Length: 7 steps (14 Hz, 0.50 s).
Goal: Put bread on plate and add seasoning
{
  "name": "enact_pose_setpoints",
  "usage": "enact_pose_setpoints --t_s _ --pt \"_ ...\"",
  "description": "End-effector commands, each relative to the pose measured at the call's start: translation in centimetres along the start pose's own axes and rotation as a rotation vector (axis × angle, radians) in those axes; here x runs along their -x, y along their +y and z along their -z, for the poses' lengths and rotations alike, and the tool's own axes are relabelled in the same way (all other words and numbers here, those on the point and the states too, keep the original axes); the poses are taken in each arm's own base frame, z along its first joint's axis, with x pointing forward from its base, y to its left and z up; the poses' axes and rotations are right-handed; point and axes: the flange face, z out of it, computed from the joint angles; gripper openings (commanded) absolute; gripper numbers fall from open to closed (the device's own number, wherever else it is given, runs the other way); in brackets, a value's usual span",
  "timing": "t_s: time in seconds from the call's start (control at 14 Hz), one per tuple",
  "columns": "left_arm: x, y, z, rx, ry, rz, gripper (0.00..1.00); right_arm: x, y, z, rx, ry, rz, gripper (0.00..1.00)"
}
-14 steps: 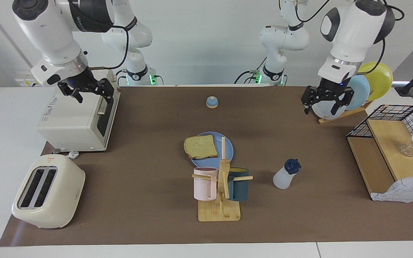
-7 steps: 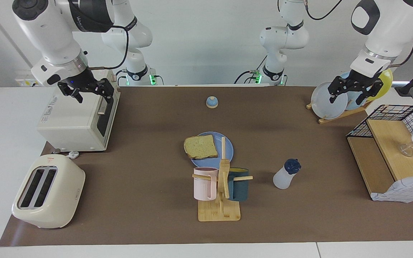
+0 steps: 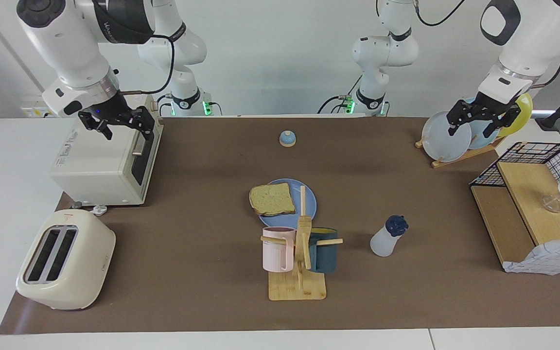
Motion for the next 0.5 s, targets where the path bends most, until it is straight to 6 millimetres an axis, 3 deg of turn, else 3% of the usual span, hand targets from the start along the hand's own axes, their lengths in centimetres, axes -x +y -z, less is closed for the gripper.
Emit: enact_pose_setpoints --t_s 0.0,0.21,0.43 --pt "-2.4 0.6 3.0 0.017 -0.053 0.003 1.0 0.5 0.4 0.1 -0.002 0.002 0.015 1.0" --pt "-3.0 3.1 4.6 0.012 -0.045 -0.043 1.0 0.5 0.5 0.1 -0.002 0.002 0.014 1.0" --pt "-1.6 3.3 2.2 0.017 -0.055 -0.045 1.0 0.5 0.4 0.1 -0.002 0.002 0.015 1.0"
